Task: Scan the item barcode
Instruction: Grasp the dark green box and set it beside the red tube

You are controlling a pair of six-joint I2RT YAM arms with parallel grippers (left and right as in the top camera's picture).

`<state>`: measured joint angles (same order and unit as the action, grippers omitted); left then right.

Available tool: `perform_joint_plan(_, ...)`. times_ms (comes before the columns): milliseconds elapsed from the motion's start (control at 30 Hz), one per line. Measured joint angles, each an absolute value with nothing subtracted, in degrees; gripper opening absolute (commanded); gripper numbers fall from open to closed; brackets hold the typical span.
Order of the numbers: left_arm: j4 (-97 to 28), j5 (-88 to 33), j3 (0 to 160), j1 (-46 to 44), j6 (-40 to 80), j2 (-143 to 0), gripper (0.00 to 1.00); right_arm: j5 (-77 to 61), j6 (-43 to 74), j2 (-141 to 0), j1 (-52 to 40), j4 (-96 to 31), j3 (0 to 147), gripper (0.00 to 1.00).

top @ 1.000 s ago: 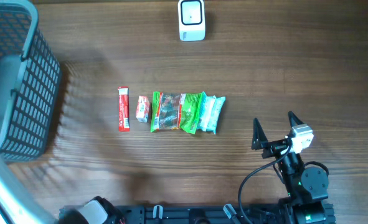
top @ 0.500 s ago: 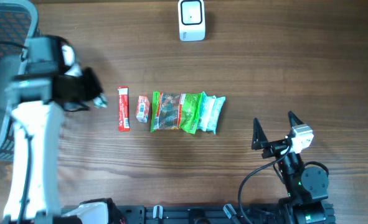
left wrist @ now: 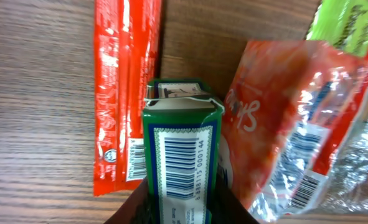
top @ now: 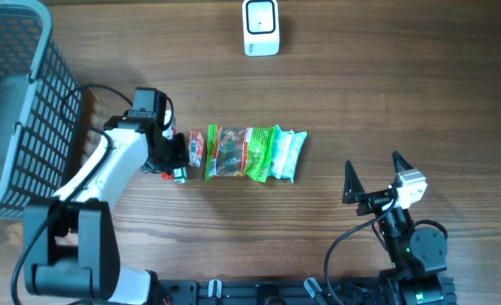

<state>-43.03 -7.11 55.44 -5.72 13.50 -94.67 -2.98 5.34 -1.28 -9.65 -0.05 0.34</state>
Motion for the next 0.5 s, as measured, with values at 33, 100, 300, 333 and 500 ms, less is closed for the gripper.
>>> perform_joint_plan(33,-42.98,-7.11,55.44,-5.85,13.39,-95.13,0.29,-2.98,5.34,-1.28,-9.65,-0.03,0.34,1.00)
perform_joint_plan(100,-43.00,-7.11,55.44,-5.96,13.17,-96.07,0.41,-2.98,5.34,-1.28,-9.65,-0.05,0.36,1.00)
perform_joint_plan(300,-43.90,-7.09,55.48,-5.96,12.75,-96.18,0.56,-2.98,5.34,-1.26,-9.65,-0.05,0.34,1.00)
perform_joint_plan(333,-45.01,-7.09,55.66,-5.96,12.75,-96.18,0.56,-2.98,5.34,-1.26,-9.65,-0.03,0.34,1.00)
perform_joint_plan(500,-52.18,-6.92,62.67,-5.96,12.73,-95.29,0.59,-2.98,5.34,-1.28,-9.65,-0.05,0.34,1.00)
